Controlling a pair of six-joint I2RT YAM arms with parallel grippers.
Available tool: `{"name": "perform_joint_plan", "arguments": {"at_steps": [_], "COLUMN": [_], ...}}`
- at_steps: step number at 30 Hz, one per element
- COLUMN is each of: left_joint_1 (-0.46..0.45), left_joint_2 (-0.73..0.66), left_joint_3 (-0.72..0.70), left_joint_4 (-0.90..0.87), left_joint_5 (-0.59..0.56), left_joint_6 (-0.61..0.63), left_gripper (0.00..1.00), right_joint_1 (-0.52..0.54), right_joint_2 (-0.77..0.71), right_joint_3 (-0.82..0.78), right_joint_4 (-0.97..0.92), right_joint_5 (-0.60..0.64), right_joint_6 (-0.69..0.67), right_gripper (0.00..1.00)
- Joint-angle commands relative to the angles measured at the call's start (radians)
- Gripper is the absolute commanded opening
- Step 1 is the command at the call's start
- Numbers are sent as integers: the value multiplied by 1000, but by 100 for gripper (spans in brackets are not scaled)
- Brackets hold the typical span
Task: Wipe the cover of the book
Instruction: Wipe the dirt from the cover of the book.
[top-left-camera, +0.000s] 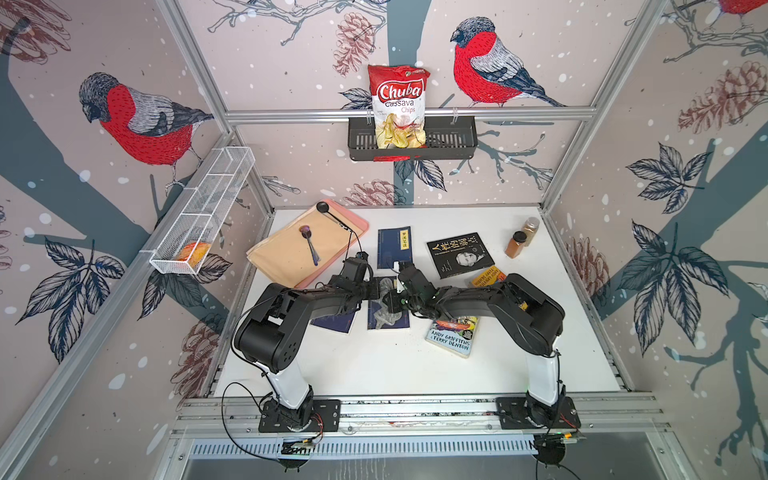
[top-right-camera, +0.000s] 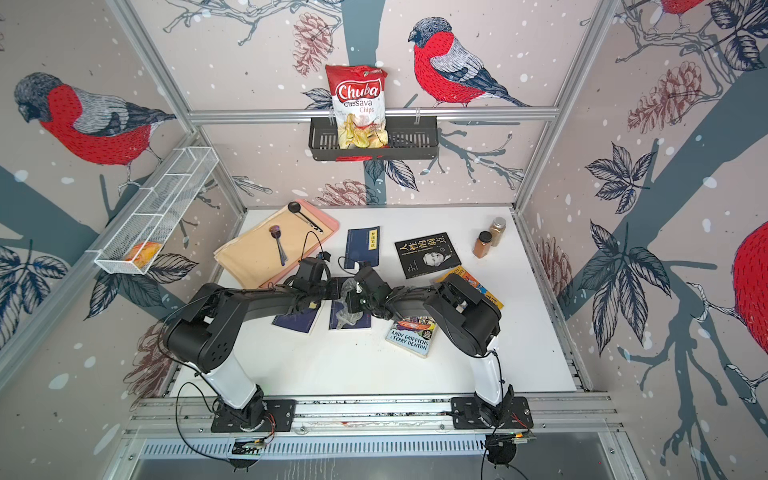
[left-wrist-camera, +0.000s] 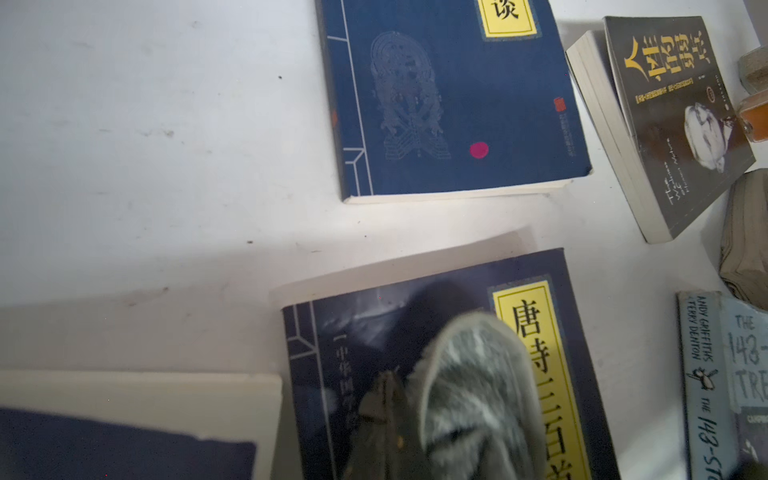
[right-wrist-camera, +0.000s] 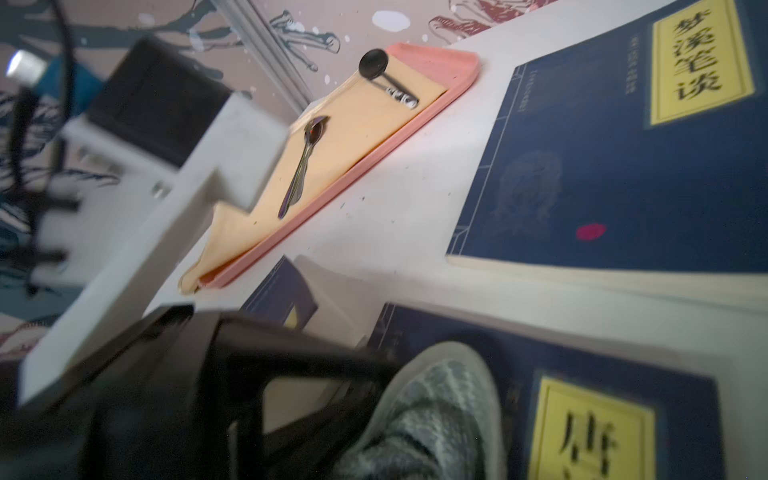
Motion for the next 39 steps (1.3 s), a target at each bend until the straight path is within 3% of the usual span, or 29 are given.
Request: {"name": "perform_joint_plan", "arguments": {"at_steps": [1, 6, 12, 17, 24, 29, 39], "left_joint_1": [4, 4, 4, 4, 4, 2, 2], "left_joint_2": [10, 9, 3, -5, -3, -8, -8], "left_joint_3": [-18, -16, -21, -22, -34, -38, -35], "left_joint_4": [-133, -130, -131, -136, -125, -122, -127], "left_joint_5": [-5, 0, 1, -4, 6, 18, 15], "left_joint_6": [9, 3, -8, -2, -3, -12, -13], "left_gripper": [0, 0, 0, 0, 0, 0, 0], "right_joint_1": [-52, -42, 46, 85, -44, -94, 62], "right_joint_2": [66, 100, -34, -113, 16, 80, -73], "right_joint_3": [51, 114, -42, -162, -61, 52, -135], "right_joint_4": [-49, -94, -112, -69, 8, -38, -65], "right_joint_5": [-10, -32, 14, -22, -67, -86, -73], "right_joint_6": [21, -7, -49, -22, 2, -15, -61], "right_gripper": [0, 0, 0, 0, 0, 0, 0]}}
